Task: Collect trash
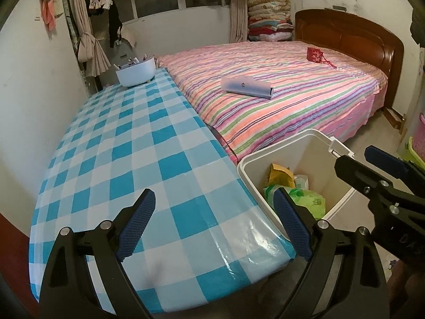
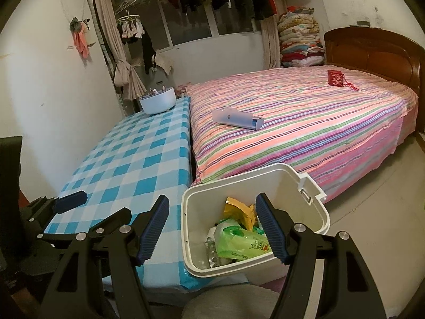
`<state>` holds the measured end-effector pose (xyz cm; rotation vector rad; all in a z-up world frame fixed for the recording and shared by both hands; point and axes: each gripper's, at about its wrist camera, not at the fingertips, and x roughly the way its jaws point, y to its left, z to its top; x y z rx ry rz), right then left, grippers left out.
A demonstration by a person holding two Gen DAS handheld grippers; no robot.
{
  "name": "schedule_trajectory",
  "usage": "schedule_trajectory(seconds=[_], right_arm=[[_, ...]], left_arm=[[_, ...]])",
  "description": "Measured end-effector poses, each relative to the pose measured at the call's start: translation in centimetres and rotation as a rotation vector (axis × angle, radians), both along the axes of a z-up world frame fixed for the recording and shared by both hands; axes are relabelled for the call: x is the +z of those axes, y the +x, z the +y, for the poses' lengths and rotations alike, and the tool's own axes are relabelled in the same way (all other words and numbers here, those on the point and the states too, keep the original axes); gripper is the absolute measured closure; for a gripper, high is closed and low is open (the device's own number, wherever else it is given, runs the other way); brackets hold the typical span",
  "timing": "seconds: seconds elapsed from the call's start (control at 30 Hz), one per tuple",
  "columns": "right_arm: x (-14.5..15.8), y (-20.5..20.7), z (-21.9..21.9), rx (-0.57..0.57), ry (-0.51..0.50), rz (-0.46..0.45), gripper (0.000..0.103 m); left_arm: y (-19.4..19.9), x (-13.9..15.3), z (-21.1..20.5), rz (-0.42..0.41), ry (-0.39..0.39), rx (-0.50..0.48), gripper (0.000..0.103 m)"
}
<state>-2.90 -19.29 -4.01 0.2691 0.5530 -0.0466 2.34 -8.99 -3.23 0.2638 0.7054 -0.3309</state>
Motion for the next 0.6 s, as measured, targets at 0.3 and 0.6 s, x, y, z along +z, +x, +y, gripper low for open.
schedule_trajectory(seconds=[0.3,0.6], right_arm=[[-0.04,0.41,0.62,0.006,-0.016,0.012,0.037],[-0.01,0.61,0.49,-0.003,-0.023,0.019,0.037]], left_arm=[[-0.1,0.43,0.88,-0.019,0.015,0.011,0.014],[0.32,0.56,1.06,-0.02,0.015,0.018,0.014]])
